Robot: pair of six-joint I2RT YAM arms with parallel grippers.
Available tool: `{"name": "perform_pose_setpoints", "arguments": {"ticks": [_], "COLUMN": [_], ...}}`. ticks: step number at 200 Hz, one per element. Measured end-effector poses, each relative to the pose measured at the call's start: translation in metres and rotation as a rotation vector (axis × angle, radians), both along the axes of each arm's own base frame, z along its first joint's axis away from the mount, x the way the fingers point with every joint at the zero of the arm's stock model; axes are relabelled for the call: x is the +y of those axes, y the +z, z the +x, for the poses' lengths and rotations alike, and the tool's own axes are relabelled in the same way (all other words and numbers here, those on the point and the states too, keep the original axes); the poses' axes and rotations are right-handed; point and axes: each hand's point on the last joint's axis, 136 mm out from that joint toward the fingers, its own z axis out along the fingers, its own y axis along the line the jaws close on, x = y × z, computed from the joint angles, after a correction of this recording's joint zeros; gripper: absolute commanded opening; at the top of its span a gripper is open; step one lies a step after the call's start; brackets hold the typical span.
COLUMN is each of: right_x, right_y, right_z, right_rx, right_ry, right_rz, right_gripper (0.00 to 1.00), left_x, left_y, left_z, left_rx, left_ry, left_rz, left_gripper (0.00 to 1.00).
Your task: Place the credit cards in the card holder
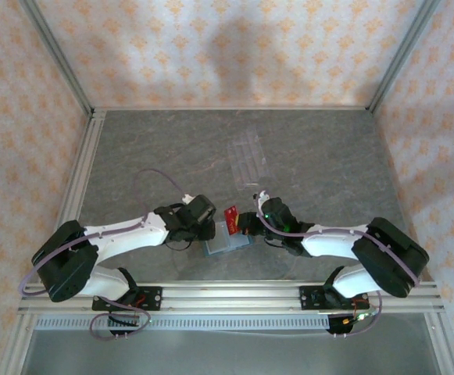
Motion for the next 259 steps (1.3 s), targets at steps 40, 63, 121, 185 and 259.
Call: {"name": "perform_pose_setpoints", "arguments": {"ticks": [40,63,121,185,259], "right_x": [0.008,0.010,0.013,0.015,0.019], "right_y": [-0.006,-0.007,-0.010,-0.017,-0.013], "right_z": [-0.001,-0.002,-0.002,0.000,0.006], "right_rx": [0.031,0.041,0.050,0.064,0.067], "right_ry": [0.019,0.025,0.030,0.021,-0.001], "right_rz": [0.033,0.044,0.052,0.060,0.109], "right_gripper": [0.00,0.00,0.00,0.00,0.00], "left_x": [-0.003,-0.002,-0.002,-0.004,-0.004], "left_y": [-0.004,-0.011,-0.022,-0.024,-0.025], "left_z": [0.002,0.001,0.000,0.002,0.002], "left_rx": [0.013,0.030,0.046,0.026,0.021], "left_ry": [-0.002,-0.009,-0.016,-0.009,0.005], "left_rz": [0.009,0.031,0.045,0.020,0.007], "left_gripper": [0.43,0.41,0.34,0.29,0.26]}}
